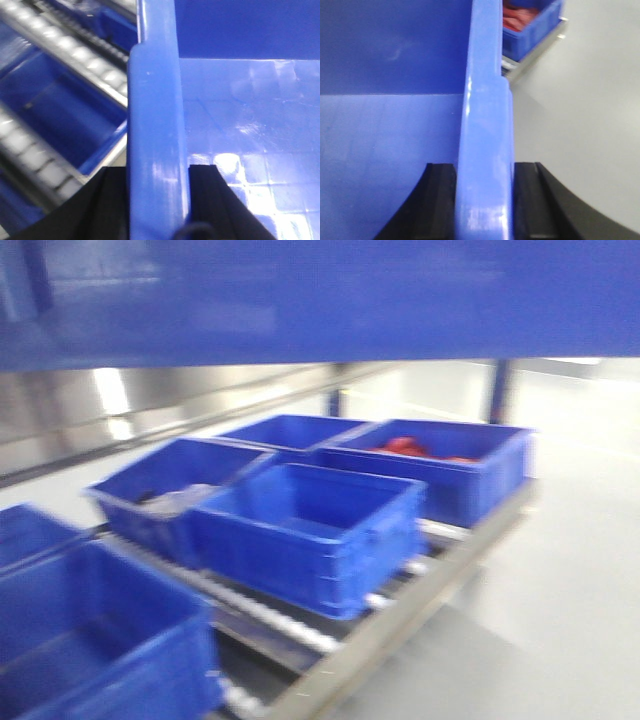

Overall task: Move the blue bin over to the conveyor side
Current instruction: 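Carry the blue bin with both grippers while backing away from the shelf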

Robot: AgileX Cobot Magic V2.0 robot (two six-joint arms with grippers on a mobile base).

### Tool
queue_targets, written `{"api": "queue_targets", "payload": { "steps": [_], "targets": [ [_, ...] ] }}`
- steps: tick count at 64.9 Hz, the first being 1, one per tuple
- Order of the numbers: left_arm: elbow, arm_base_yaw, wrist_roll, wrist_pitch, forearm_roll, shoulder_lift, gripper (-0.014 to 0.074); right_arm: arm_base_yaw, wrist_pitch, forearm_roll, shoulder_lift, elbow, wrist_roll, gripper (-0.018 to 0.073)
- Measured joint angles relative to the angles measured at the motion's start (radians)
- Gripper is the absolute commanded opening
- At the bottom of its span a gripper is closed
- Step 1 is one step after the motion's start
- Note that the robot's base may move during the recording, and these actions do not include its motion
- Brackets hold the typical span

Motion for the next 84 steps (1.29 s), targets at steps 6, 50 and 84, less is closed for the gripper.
{"api": "queue_targets", "payload": {
  "steps": [6,50,84],
  "targets": [
    [0.0,0.0,0.0,0.0,0.0,0.0,-0.0019,0.0,0.0,0.0,0.0,0.0,0.0,-0.0088],
    [0.0,0.0,0.0,0.0,0.0,0.0,-0.0019,0.0,0.0,-0.002,-0.002,0.0,0.0,-0.0088],
    [0.0,0.0,0.0,0.0,0.0,0.0,-0.0019,0.0,0.0,-0.002,-0.002,0.0,0.0,-0.0088]
  ]
}}
